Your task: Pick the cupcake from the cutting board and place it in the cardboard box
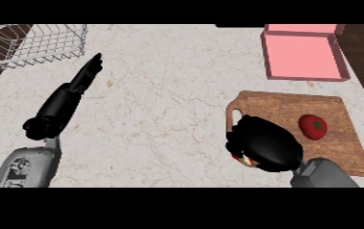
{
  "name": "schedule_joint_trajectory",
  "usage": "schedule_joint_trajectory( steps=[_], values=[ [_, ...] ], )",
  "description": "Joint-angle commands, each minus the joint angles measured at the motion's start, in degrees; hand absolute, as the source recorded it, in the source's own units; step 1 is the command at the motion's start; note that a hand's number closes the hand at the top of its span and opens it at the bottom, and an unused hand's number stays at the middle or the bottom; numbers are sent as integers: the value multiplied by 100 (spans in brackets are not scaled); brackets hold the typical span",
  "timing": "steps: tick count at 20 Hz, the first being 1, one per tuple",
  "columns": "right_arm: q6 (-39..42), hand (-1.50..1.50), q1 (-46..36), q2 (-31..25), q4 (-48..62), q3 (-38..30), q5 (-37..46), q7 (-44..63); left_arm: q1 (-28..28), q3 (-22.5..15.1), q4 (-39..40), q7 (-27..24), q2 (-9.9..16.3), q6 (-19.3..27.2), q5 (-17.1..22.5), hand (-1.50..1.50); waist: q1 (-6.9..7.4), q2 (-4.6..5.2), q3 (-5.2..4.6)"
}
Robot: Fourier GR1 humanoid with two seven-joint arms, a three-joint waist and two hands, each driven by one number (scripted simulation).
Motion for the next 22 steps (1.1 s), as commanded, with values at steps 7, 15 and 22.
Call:
schedule_joint_trajectory(
  steps=[7, 15, 22],
  values=[
    [-268, 150, 909, -1305, -1518, -1938, -2371, -1856, 222, 130, -163, -66, 64, 1, -12, 0, -107, -12, -18],
    [692, 150, -278, -1042, -420, -3459, -4048, -168, -24, 48, -128, 143, 63, -144, 8, 0, 67, 27, -21],
    [1045, 150, -1718, -1188, 1290, -3823, -4109, 240, 184, -132, -194, -15, -194, 63, -254, 0, 112, 28, -20]
  ],
)
